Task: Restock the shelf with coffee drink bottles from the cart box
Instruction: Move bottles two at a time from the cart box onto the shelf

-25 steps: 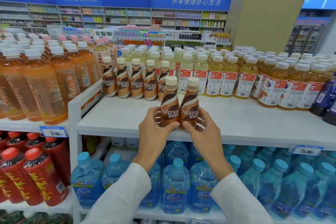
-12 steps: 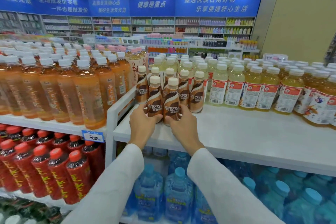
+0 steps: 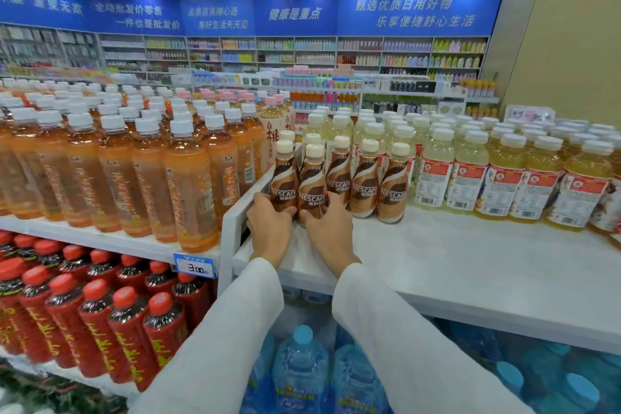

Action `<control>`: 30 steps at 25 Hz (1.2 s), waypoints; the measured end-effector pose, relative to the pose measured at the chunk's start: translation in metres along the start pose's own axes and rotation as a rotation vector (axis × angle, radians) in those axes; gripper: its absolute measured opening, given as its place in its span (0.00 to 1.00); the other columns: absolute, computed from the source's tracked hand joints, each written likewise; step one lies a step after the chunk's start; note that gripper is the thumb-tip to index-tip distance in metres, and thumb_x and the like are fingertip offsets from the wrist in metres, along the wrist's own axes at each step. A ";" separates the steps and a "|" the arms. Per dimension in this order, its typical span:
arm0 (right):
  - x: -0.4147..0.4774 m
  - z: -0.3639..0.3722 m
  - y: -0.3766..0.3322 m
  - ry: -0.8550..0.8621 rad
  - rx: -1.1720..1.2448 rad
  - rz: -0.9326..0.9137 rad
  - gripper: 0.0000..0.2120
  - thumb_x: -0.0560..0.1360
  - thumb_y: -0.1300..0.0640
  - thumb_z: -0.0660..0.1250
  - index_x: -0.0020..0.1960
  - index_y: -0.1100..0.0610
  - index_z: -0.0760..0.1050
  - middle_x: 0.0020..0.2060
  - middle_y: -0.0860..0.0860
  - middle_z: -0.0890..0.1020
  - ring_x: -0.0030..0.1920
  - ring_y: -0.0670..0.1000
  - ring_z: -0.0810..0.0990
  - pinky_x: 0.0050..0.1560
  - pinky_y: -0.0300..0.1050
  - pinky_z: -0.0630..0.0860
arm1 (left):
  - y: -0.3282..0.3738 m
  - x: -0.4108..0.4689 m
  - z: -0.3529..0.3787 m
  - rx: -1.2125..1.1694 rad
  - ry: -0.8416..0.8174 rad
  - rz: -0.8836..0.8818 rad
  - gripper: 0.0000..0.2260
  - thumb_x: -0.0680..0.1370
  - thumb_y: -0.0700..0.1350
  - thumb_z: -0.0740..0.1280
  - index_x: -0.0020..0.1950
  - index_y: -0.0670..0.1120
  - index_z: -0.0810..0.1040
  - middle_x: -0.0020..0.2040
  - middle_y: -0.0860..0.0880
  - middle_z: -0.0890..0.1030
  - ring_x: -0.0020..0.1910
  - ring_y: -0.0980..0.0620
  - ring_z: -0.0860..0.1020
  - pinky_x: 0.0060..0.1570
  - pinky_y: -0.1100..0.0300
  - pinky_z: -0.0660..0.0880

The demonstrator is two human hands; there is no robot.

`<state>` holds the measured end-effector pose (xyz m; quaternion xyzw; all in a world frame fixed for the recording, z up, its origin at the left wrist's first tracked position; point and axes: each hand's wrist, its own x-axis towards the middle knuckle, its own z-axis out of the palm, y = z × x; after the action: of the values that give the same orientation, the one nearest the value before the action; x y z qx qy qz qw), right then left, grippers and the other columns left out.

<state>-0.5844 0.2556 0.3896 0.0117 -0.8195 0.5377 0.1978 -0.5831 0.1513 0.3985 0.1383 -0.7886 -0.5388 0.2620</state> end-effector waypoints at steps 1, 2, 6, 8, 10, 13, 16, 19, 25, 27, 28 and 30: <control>0.001 0.002 -0.001 0.005 0.002 0.002 0.21 0.74 0.55 0.74 0.64 0.52 0.73 0.58 0.51 0.82 0.60 0.54 0.79 0.62 0.49 0.76 | -0.001 0.002 0.001 0.003 0.003 -0.003 0.21 0.75 0.43 0.77 0.64 0.42 0.74 0.63 0.41 0.81 0.64 0.40 0.77 0.66 0.43 0.74; 0.002 0.004 -0.002 0.009 0.004 0.005 0.21 0.74 0.55 0.74 0.64 0.52 0.73 0.58 0.51 0.81 0.61 0.54 0.79 0.63 0.50 0.76 | -0.001 0.004 0.002 0.002 0.008 -0.008 0.21 0.75 0.44 0.76 0.65 0.42 0.75 0.63 0.41 0.81 0.64 0.40 0.77 0.66 0.42 0.74; 0.006 0.009 -0.006 0.002 0.005 0.024 0.22 0.74 0.55 0.74 0.66 0.53 0.72 0.60 0.52 0.81 0.62 0.55 0.78 0.65 0.53 0.76 | -0.003 0.011 0.004 0.040 0.023 0.000 0.20 0.76 0.45 0.75 0.65 0.41 0.77 0.63 0.41 0.81 0.64 0.39 0.77 0.66 0.41 0.74; 0.008 0.011 -0.007 -0.002 0.003 0.030 0.22 0.75 0.55 0.74 0.66 0.54 0.72 0.61 0.53 0.80 0.63 0.55 0.77 0.66 0.54 0.75 | -0.004 0.012 0.004 0.053 0.026 0.006 0.20 0.76 0.45 0.75 0.66 0.41 0.76 0.64 0.41 0.81 0.65 0.39 0.77 0.67 0.41 0.74; 0.009 0.013 -0.009 0.002 -0.001 0.033 0.22 0.75 0.56 0.74 0.66 0.55 0.72 0.61 0.54 0.80 0.63 0.56 0.77 0.66 0.55 0.75 | -0.005 0.013 0.005 0.058 0.031 0.011 0.20 0.77 0.45 0.75 0.66 0.42 0.76 0.64 0.41 0.81 0.65 0.39 0.77 0.66 0.42 0.74; 0.010 0.017 -0.010 0.008 -0.008 0.039 0.21 0.75 0.55 0.73 0.65 0.55 0.70 0.61 0.54 0.79 0.62 0.56 0.77 0.64 0.54 0.76 | -0.006 0.014 0.006 0.067 0.034 0.013 0.20 0.77 0.45 0.74 0.66 0.42 0.76 0.63 0.41 0.81 0.64 0.39 0.77 0.66 0.42 0.74; 0.011 0.019 -0.010 0.020 -0.018 0.046 0.21 0.76 0.55 0.73 0.64 0.54 0.69 0.61 0.53 0.78 0.62 0.55 0.77 0.64 0.52 0.76 | -0.007 0.016 0.008 0.085 0.043 0.015 0.19 0.78 0.45 0.73 0.67 0.42 0.74 0.63 0.40 0.80 0.64 0.38 0.77 0.65 0.44 0.74; 0.011 0.020 -0.008 0.030 -0.038 0.049 0.21 0.76 0.54 0.73 0.64 0.54 0.69 0.61 0.53 0.78 0.62 0.55 0.76 0.62 0.49 0.74 | -0.007 0.015 0.010 0.134 0.044 0.014 0.21 0.79 0.46 0.73 0.68 0.42 0.72 0.64 0.39 0.78 0.65 0.37 0.76 0.64 0.46 0.74; 0.012 0.024 -0.009 0.050 -0.070 0.051 0.22 0.76 0.54 0.73 0.65 0.55 0.67 0.62 0.53 0.77 0.63 0.55 0.76 0.62 0.48 0.73 | -0.010 0.019 0.012 0.174 0.031 0.023 0.23 0.80 0.46 0.71 0.71 0.42 0.69 0.67 0.39 0.78 0.66 0.38 0.76 0.64 0.45 0.74; 0.012 0.025 -0.009 0.057 -0.081 0.045 0.22 0.76 0.54 0.74 0.64 0.56 0.67 0.62 0.54 0.77 0.63 0.55 0.76 0.62 0.48 0.73 | -0.012 0.020 0.012 0.180 0.024 0.033 0.23 0.80 0.46 0.71 0.72 0.43 0.68 0.68 0.40 0.77 0.67 0.38 0.76 0.65 0.46 0.75; 0.012 0.025 -0.009 0.059 -0.084 0.041 0.23 0.76 0.54 0.74 0.65 0.56 0.67 0.62 0.54 0.76 0.63 0.56 0.76 0.62 0.48 0.74 | -0.013 0.020 0.012 0.180 0.025 0.037 0.23 0.80 0.47 0.71 0.72 0.43 0.68 0.67 0.40 0.77 0.67 0.38 0.76 0.65 0.46 0.75; 0.012 0.025 -0.008 0.059 -0.086 0.030 0.23 0.76 0.54 0.73 0.66 0.56 0.67 0.63 0.54 0.76 0.63 0.55 0.76 0.62 0.49 0.74 | -0.014 0.022 0.013 0.181 0.034 0.040 0.23 0.80 0.47 0.71 0.71 0.43 0.69 0.67 0.40 0.78 0.66 0.38 0.76 0.64 0.46 0.75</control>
<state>-0.6015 0.2326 0.3921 -0.0249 -0.8357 0.5051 0.2139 -0.6092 0.1447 0.3876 0.1546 -0.8321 -0.4575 0.2727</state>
